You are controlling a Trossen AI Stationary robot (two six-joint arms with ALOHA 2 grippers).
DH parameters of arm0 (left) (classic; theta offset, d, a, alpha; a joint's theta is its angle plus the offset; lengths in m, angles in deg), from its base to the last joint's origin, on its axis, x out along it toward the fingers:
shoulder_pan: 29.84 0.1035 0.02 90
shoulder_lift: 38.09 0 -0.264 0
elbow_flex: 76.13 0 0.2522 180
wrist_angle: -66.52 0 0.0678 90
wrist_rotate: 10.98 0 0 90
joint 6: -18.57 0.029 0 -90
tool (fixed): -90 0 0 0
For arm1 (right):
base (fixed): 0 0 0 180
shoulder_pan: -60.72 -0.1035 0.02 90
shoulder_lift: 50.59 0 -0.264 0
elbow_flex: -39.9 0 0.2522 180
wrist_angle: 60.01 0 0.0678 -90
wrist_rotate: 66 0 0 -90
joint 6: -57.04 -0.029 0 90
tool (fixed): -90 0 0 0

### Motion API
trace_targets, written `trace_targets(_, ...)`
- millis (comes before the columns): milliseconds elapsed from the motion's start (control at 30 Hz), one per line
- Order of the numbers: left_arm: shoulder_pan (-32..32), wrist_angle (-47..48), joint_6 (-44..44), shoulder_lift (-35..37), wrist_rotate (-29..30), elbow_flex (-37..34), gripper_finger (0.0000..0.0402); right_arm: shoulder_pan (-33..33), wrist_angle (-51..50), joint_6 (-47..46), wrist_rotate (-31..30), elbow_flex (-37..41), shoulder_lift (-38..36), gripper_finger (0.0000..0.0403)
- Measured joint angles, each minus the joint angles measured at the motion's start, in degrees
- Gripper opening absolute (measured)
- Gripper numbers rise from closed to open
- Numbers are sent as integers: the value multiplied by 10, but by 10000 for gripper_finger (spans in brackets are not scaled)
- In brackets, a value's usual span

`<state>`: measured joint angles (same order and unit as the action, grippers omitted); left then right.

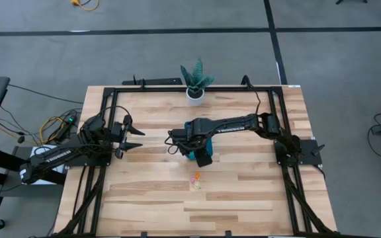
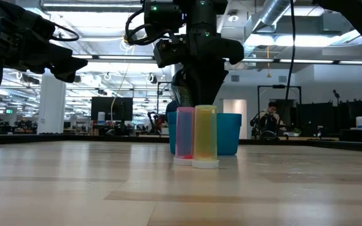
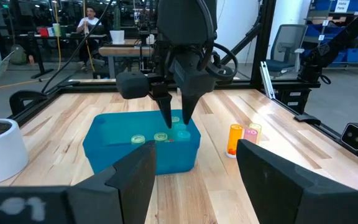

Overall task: Pick and place pill bottles into a basket
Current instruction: Put the blue pill bottle into the blue container, then put the orange pill bottle into the blue container

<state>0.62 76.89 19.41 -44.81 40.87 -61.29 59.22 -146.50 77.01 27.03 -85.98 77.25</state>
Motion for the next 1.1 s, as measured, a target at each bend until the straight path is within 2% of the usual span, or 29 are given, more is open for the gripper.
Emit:
trace_targets(200, 0, 0, 0, 0, 0, 0, 213, 1, -2, 0, 0, 0, -2, 138)
trace_targets(367, 0, 0, 0, 0, 0, 0, 213, 1, -34, -1, -12, 0, -40, 137)
trace_targets(600, 0, 0, 0, 0, 0, 0, 213, -45, -85, -82, -48, 0, -98, 138)
trace_targets(867, 0, 0, 0, 0, 0, 0, 213, -140, -69, -109, -47, 0, -74, 139)
trace_targets(1100, 0, 0, 0, 0, 0, 0, 213, -167, -38, -105, -47, 1, -38, 138)
